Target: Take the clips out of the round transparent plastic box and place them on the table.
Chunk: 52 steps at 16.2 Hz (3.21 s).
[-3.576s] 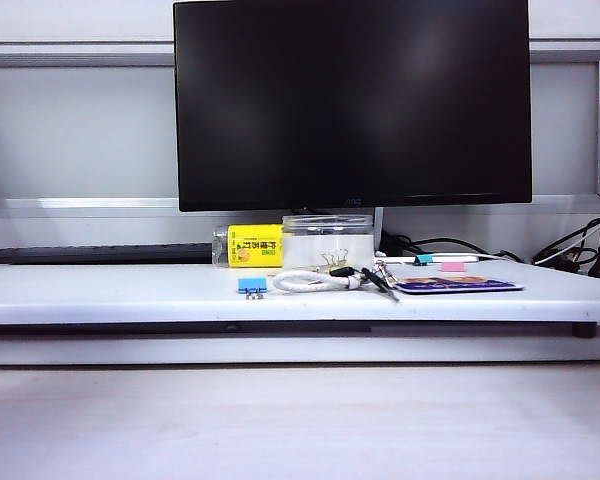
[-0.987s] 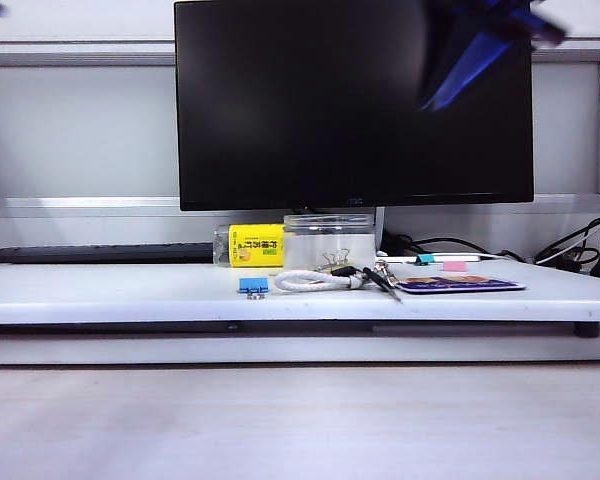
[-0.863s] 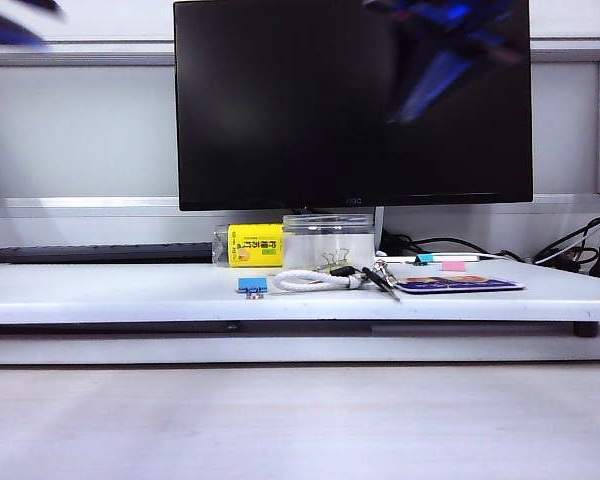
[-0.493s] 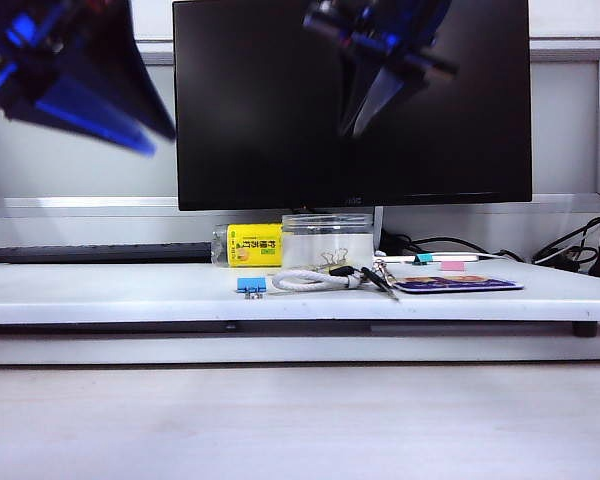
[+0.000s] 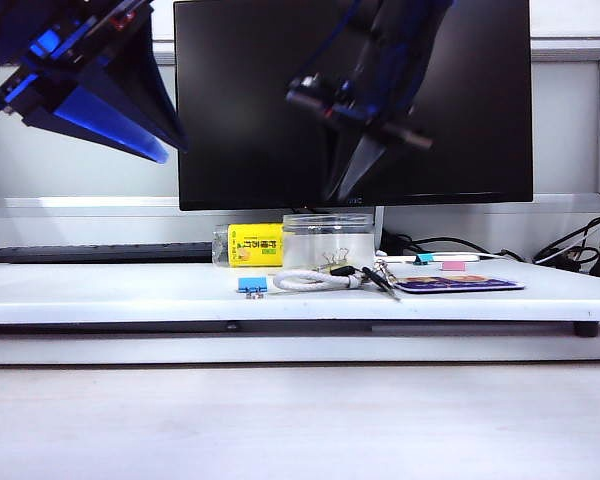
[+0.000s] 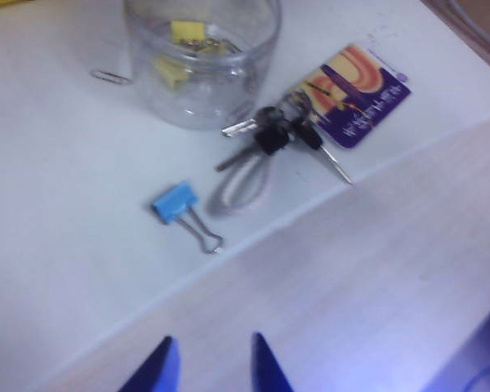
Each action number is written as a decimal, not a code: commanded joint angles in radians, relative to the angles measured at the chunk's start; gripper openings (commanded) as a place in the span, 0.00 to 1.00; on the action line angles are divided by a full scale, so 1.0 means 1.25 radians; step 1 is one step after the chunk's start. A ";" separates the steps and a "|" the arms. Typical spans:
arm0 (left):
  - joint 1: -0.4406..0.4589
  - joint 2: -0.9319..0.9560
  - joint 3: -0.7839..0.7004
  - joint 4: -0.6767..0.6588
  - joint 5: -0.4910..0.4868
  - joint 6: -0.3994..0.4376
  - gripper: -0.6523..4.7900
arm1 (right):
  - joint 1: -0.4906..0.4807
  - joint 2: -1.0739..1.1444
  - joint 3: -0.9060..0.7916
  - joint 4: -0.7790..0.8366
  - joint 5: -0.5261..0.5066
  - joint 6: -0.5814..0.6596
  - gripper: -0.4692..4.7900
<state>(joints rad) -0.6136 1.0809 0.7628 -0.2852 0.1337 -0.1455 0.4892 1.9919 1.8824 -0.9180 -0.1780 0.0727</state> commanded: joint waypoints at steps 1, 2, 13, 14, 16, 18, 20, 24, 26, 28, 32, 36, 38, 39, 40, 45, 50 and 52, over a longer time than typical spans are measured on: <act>-0.001 -0.003 0.004 0.008 0.001 0.006 0.35 | 0.009 0.014 0.005 0.012 -0.003 -0.001 0.27; 0.000 -0.003 0.004 0.008 0.000 0.006 0.35 | 0.009 0.020 0.005 0.017 0.000 -0.001 0.27; -0.001 -0.003 0.004 0.001 0.004 0.005 0.35 | 0.013 0.063 0.005 0.024 0.078 -0.001 0.37; -0.001 -0.003 0.004 0.000 0.007 0.005 0.35 | 0.013 0.065 0.005 0.023 0.079 -0.002 0.37; -0.001 -0.003 0.004 0.000 0.020 0.005 0.35 | 0.013 0.068 0.005 0.024 0.082 -0.002 0.37; -0.001 -0.003 0.004 -0.002 0.020 0.005 0.35 | 0.013 0.071 0.005 0.020 0.121 -0.014 0.37; -0.001 -0.003 0.004 -0.005 0.020 0.005 0.35 | 0.013 0.072 0.005 0.007 0.154 -0.036 0.37; -0.001 -0.003 0.004 -0.005 0.020 0.006 0.35 | 0.013 0.072 0.006 -0.035 0.195 -0.041 0.37; -0.001 -0.003 0.004 -0.005 0.020 0.006 0.35 | 0.013 0.074 0.016 -0.052 0.204 -0.041 0.37; -0.001 -0.003 0.004 -0.005 0.022 0.006 0.35 | 0.013 0.088 0.041 -0.078 0.218 -0.041 0.37; -0.001 -0.003 0.004 -0.018 0.022 0.008 0.35 | 0.013 0.112 0.050 -0.102 0.237 -0.041 0.37; -0.001 -0.003 0.004 -0.028 0.022 0.020 0.35 | 0.013 0.135 0.051 -0.095 0.255 -0.041 0.35; -0.001 -0.003 0.004 -0.028 0.021 0.021 0.35 | 0.012 0.135 0.052 -0.070 0.255 -0.041 0.18; -0.001 -0.003 0.004 -0.028 0.021 0.021 0.35 | 0.012 0.135 0.052 -0.063 0.255 -0.042 0.16; -0.001 -0.003 0.004 -0.028 0.021 0.024 0.35 | 0.012 0.135 0.052 -0.055 0.255 -0.042 0.16; 0.000 -0.003 0.004 -0.025 0.013 0.034 0.35 | 0.012 0.135 0.056 -0.024 0.253 -0.048 0.11; 0.000 -0.003 0.004 -0.018 0.013 0.036 0.35 | 0.012 0.135 0.127 -0.067 0.251 -0.047 0.11; 0.000 -0.003 0.004 -0.019 0.000 0.045 0.35 | 0.013 0.135 0.159 -0.099 0.245 -0.047 0.11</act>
<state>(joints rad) -0.6132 1.0805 0.7628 -0.3256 0.1490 -0.1040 0.5018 2.1670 2.0644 -1.0157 0.1349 0.0162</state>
